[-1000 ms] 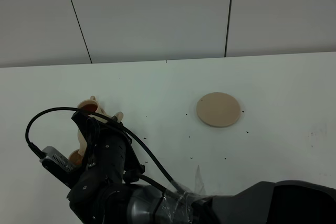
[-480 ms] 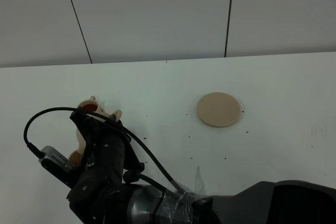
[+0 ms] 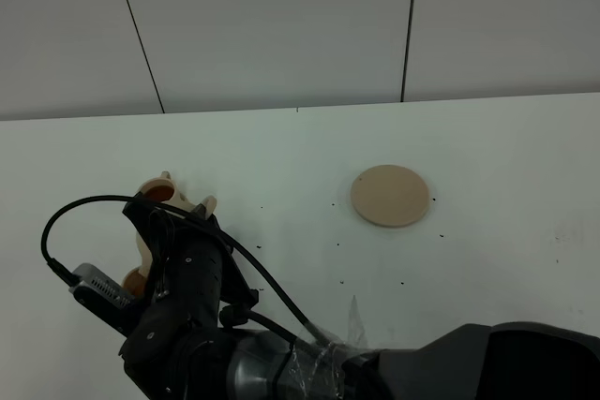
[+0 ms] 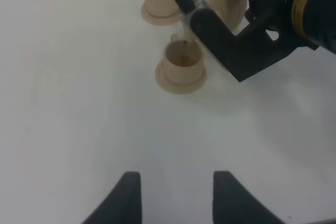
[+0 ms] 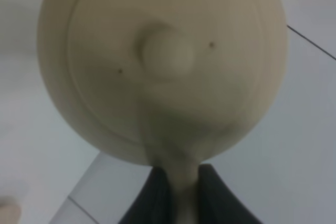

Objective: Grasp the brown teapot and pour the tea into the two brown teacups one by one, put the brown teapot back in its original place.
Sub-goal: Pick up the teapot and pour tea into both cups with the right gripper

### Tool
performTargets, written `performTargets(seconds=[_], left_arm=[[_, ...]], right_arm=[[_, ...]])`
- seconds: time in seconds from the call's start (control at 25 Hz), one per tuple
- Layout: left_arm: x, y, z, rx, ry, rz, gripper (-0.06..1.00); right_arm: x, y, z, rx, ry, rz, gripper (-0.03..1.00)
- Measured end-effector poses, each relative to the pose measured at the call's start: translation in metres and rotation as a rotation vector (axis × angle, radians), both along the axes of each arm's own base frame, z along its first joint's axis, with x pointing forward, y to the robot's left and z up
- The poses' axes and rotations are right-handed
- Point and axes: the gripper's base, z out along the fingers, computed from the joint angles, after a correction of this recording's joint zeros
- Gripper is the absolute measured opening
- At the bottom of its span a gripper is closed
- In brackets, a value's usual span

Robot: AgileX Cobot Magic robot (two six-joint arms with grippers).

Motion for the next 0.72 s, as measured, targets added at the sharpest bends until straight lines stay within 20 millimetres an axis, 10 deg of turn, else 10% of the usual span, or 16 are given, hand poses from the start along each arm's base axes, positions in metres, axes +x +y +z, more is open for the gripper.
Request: performTargets(seconds=[0.72], left_arm=[[0.0,0.0,0.0,0.0,0.0,0.0,0.39]], right_arm=[[0.001,-0.0003,0.0023,-0.018,-0.031,0.004,0.09]])
